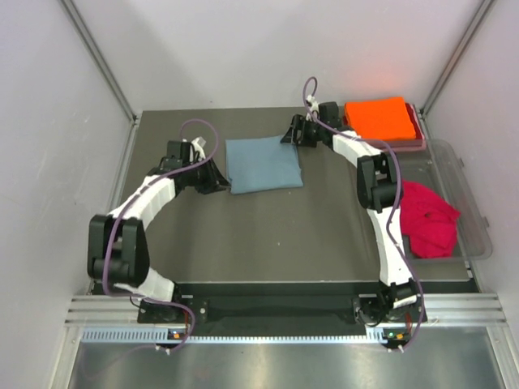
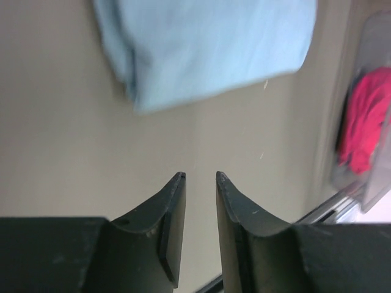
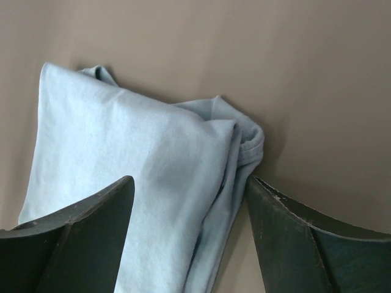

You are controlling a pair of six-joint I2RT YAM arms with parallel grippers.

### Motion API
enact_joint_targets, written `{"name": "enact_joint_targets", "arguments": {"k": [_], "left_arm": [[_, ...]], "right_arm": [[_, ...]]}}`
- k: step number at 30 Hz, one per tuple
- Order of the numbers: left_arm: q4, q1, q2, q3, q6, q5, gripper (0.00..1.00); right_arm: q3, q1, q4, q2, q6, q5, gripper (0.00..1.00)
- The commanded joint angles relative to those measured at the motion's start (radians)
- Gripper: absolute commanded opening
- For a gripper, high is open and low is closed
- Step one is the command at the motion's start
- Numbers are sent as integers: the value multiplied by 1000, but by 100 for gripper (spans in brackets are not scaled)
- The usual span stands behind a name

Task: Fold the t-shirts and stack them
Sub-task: Fold the tshirt

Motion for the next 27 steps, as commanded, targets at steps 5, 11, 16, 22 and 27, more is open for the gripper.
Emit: {"name": "enact_joint_targets", "arguments": {"k": [5,11,16,22,27], "left_arm": [[243,-10,238,164,-100,102,29],[285,-12,417,230,-88,92,27],[165,-12,485,244,-66,-45,24],[131,-10,462,228,-69,-106,25],[87,-10,408,276,-77,-55,29]], "right_arm": [[36,-5,-12,15,-22,18,71],[30,-9,-6,16,-24,-5,69],[13,-12,-3,18,-22,-11,67],[15,-17,4,30,-24,-31,67],[32,-15,-1,45,-22,-42,66]]}}
